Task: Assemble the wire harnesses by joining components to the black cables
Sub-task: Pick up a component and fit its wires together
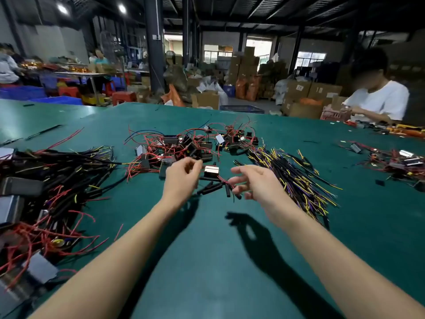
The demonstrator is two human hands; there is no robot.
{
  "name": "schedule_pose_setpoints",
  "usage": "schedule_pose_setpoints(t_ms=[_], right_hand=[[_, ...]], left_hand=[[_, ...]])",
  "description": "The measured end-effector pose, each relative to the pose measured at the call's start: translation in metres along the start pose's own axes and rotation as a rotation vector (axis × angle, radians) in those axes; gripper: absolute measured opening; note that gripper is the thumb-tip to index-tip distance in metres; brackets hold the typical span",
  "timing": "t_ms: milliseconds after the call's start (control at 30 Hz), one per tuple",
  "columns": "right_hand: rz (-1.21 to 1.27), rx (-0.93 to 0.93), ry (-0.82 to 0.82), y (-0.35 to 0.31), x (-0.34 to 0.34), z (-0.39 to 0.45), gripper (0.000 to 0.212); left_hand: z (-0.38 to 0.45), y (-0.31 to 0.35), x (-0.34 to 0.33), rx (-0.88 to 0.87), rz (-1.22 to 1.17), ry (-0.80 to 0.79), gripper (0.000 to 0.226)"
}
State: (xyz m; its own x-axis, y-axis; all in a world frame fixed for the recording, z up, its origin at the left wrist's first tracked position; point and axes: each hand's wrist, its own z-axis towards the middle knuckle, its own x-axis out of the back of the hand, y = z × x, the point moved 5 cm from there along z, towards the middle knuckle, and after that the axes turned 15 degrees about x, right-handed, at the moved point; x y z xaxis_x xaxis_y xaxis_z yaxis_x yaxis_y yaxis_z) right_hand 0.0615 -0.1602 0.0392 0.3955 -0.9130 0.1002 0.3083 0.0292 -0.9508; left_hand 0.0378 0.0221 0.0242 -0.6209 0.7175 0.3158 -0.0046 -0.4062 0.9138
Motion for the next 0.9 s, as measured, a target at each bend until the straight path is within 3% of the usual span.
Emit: schedule_pose_setpoints(t_ms=[100,200,367,600,733,800,900], right_hand=[[-0.158,0.060,0.104,0.007,0.001,0.030,0.019],[-0.301,0.159,0.101,0.014,-0.014,0.061,0.020],[-0.546,0.392,0.038,0.009,-0.049,0.105,0.017],[-0.950,0.586,-0.261,0.009,-0.111,0.137,0.040],[-1.102,0.615,-0.366,0.012,-0.123,0.143,0.024],[-1.101,0.643,-0.312,0.007,-0.117,0.148,0.015],[-0.869,0.612,-0.017,-0.004,-0.095,0.152,0.013]], left_hand=[[0.005,-0.024,0.007,0.075,-0.083,0.078,0.026],[0.008,-0.040,0.009,0.149,-0.249,0.094,0.027],[0.009,-0.040,0.009,0.137,-0.303,0.146,0.027],[0.007,-0.037,0.012,0.101,-0.325,0.174,0.029],[0.007,-0.039,0.014,0.144,-0.380,0.207,0.028],[0.007,-0.039,0.013,0.136,-0.382,0.211,0.027],[0.007,-0.038,0.012,0.113,-0.375,0.214,0.026]])
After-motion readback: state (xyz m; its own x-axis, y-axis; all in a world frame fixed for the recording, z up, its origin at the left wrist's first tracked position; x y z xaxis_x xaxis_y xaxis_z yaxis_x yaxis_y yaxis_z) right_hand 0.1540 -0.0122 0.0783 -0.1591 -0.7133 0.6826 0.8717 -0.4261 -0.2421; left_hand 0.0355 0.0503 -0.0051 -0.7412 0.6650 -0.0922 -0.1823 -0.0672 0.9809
